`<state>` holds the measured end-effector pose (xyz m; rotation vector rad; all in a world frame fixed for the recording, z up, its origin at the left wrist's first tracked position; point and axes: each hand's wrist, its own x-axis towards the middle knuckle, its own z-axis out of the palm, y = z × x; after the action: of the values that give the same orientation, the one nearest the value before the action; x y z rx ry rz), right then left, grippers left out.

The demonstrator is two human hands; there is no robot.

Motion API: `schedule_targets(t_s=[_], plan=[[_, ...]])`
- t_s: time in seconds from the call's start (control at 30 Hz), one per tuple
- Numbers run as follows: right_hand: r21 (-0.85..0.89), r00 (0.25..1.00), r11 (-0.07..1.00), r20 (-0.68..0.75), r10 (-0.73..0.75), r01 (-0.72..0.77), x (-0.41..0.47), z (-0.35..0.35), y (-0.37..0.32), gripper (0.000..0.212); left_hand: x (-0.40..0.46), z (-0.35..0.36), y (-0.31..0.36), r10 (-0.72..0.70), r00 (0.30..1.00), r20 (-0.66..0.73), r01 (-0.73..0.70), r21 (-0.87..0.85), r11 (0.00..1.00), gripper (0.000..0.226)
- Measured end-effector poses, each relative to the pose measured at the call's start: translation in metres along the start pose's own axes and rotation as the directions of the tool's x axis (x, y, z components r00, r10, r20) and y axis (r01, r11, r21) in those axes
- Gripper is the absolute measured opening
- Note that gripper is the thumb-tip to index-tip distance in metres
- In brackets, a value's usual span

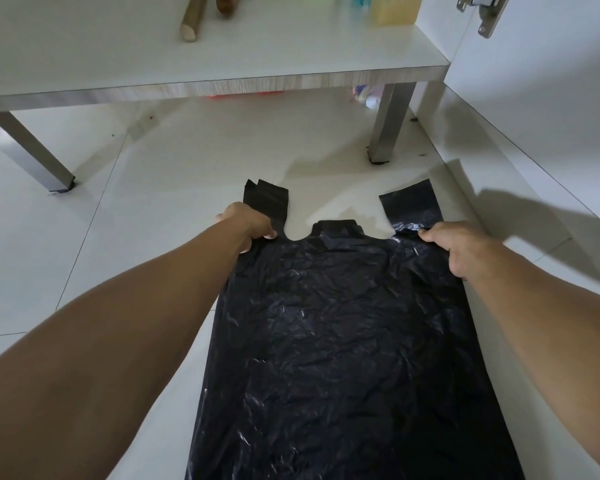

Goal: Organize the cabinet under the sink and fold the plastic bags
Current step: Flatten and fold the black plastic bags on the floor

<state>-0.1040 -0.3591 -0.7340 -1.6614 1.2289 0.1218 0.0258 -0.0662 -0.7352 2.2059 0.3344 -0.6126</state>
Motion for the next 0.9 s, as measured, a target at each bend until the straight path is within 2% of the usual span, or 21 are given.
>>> schedule_targets(t_s=[0.07,0.1,0.2,0.3,0.37,0.47,0.53,0.67,0.83,0.9], plan=[[-0.018,1.0,1.0,-0.011,-0.023,0.022,-0.002,0.0,-0.001,0.021,0.004,0.001,-0.002,-0.019,1.0,-0.012,0.019,-0.001,1.0,0.079],[-0.019,1.0,1.0,-0.009,-0.025,0.024,-0.004,0.0,-0.002,0.021,0.001,-0.001,0.0,-0.031,0.999,-0.027,0.03,-0.052,0.998,0.075],[-0.011,1.0,1.0,0.008,-0.018,0.018,-0.002,-0.002,0.0,0.02,-0.009,-0.009,0.009,-0.096,0.993,0.063,0.106,-0.182,0.978,0.05],[0.014,1.0,0.999,0.008,-0.029,0.029,-0.001,-0.001,0.002,0.02,-0.012,-0.016,0.013,-0.13,0.975,0.177,0.171,-0.24,0.955,0.026],[0.011,1.0,1.0,-0.018,-0.001,0.001,-0.003,-0.002,0.002,0.022,-0.01,-0.018,0.012,-0.115,0.982,0.149,0.16,-0.334,0.929,0.031],[0.028,0.999,1.0,-0.034,0.009,-0.008,-0.003,-0.001,0.001,0.024,-0.004,-0.022,0.009,-0.036,0.998,0.06,0.061,-0.499,0.864,0.058],[0.03,0.999,1.0,-0.042,0.006,-0.005,-0.002,0.0,0.001,0.025,-0.004,-0.024,0.008,0.023,0.999,0.05,0.008,-0.542,0.84,0.075],[0.017,1.0,0.999,-0.013,-0.027,0.027,-0.002,0.0,0.001,0.023,-0.004,-0.026,0.003,0.034,0.989,0.145,0.052,-0.552,0.832,0.054],[0.032,1.0,0.999,-0.009,0.03,-0.029,-0.006,-0.001,-0.001,0.024,0.002,-0.029,-0.001,0.011,0.995,0.099,0.051,-0.6,0.799,0.052],[0.052,0.999,0.998,0.013,0.044,-0.044,-0.008,-0.001,-0.001,0.024,-0.003,-0.029,0.0,0.025,0.991,0.13,0.058,-0.593,0.803,0.045]])
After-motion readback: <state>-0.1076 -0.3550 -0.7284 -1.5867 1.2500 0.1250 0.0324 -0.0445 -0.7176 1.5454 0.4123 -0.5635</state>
